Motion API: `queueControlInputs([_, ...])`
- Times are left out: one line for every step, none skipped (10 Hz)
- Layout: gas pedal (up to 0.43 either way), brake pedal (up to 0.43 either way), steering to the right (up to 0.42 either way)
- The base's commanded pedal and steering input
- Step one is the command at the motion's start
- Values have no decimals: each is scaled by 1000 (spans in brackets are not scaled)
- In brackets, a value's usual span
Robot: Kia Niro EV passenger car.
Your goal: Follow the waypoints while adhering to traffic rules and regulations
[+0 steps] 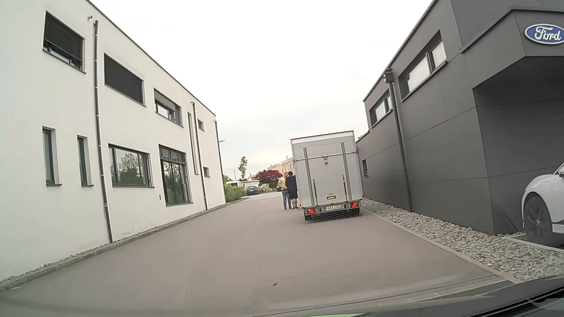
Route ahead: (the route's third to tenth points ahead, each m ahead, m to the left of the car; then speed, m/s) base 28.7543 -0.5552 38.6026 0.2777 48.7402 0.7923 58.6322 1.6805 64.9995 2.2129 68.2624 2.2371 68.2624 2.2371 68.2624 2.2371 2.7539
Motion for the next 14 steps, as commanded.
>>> queueControlInputs([59, 0, -148])
queueControlInputs([59, 0, -151])
queueControlInputs([59, 0, -151])
queueControlInputs([59, 0, -151])
queueControlInputs([59, 0, -153])
queueControlInputs([59, 0, -153])
queueControlInputs([67, 0, -153])
queueControlInputs([67, 0, -153])
queueControlInputs([67, 0, -153])
queueControlInputs([67, 0, -153])
queueControlInputs([67, 0, -152])
queueControlInputs([67, 0, -152])
queueControlInputs([67, 0, -151])
queueControlInputs([67, 0, -151])
